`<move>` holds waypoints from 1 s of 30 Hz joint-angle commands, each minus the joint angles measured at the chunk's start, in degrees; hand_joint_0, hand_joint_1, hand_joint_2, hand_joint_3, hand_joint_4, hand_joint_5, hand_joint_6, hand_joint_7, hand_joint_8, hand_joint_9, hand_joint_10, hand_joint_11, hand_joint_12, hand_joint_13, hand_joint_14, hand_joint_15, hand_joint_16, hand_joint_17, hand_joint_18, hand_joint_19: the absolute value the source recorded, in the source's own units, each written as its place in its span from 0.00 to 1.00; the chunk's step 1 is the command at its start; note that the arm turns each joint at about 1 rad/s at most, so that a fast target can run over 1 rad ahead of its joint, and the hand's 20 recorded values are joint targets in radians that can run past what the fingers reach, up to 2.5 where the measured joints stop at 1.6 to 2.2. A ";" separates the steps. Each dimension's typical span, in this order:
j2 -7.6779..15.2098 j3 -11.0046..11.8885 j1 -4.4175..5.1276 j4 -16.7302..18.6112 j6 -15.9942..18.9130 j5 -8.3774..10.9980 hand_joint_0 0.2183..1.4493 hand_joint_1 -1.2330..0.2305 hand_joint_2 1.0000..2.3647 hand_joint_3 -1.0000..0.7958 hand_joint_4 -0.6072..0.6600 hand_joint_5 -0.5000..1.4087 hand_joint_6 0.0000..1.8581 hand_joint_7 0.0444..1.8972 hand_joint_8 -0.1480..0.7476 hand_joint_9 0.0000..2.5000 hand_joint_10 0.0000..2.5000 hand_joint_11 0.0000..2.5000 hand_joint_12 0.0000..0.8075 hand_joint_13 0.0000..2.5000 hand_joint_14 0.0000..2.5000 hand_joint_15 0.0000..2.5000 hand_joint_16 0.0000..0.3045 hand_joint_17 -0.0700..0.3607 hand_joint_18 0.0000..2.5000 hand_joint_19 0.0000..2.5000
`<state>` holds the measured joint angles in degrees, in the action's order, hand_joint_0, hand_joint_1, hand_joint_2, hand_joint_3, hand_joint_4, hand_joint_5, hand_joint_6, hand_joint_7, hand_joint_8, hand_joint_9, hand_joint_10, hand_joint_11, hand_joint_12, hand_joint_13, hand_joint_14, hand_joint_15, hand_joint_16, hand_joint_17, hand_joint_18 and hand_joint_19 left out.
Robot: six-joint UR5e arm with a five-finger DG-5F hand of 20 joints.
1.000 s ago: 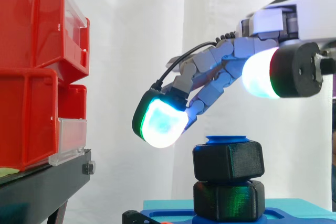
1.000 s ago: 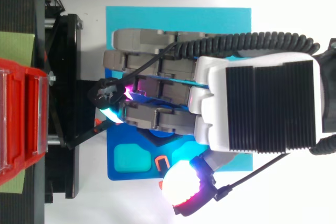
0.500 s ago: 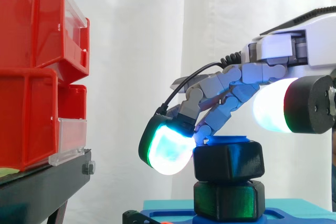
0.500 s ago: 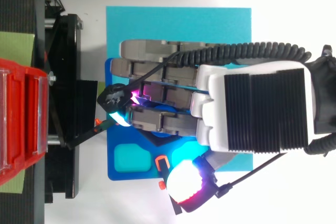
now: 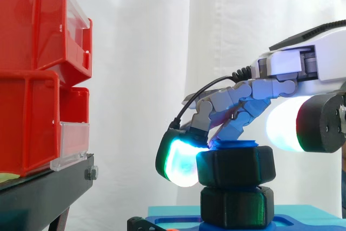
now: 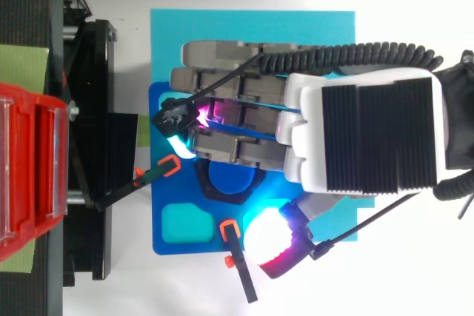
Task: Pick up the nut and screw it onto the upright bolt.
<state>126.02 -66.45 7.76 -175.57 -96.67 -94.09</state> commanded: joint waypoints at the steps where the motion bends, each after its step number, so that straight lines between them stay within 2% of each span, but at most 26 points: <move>1: -0.07 0.00 -0.29 0.06 -0.01 -0.57 0.24 0.81 0.00 0.28 0.65 0.25 0.27 0.64 0.44 0.23 0.00 0.00 0.40 0.15 0.00 0.00 0.11 0.34 0.00 0.00; 9: 0.02 0.35 -1.08 -0.03 -0.18 -1.09 0.24 0.81 0.00 0.28 0.62 0.27 0.27 0.73 0.45 0.28 0.00 0.00 0.38 0.18 0.00 0.00 0.10 0.33 0.03 0.00; 17: -0.07 1.32 -1.70 -1.09 -0.45 -1.71 0.25 0.80 0.00 0.28 0.59 0.30 0.27 0.77 0.45 0.40 0.00 0.00 0.31 0.25 0.00 0.00 0.08 0.30 0.11 0.00; 22: -0.07 2.73 -2.58 -2.49 -1.59 -2.59 0.25 0.79 0.00 0.28 0.56 0.31 0.27 0.76 0.43 0.47 0.00 0.00 0.27 0.27 0.00 0.00 0.08 0.28 0.14 0.00; 28: 0.02 2.81 -3.19 -2.41 -1.85 -2.94 0.24 0.78 0.00 0.28 0.57 0.30 0.27 0.76 0.44 0.48 0.00 0.00 0.27 0.26 0.00 0.00 0.07 0.28 0.14 0.00; 30: -0.07 2.81 -3.45 -2.41 -1.85 -3.03 0.24 0.78 0.00 0.28 0.60 0.29 0.27 0.72 0.44 0.47 0.00 0.00 0.28 0.26 0.00 0.00 0.08 0.29 0.13 0.00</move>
<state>125.97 -63.70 4.66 -178.02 -98.44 -96.97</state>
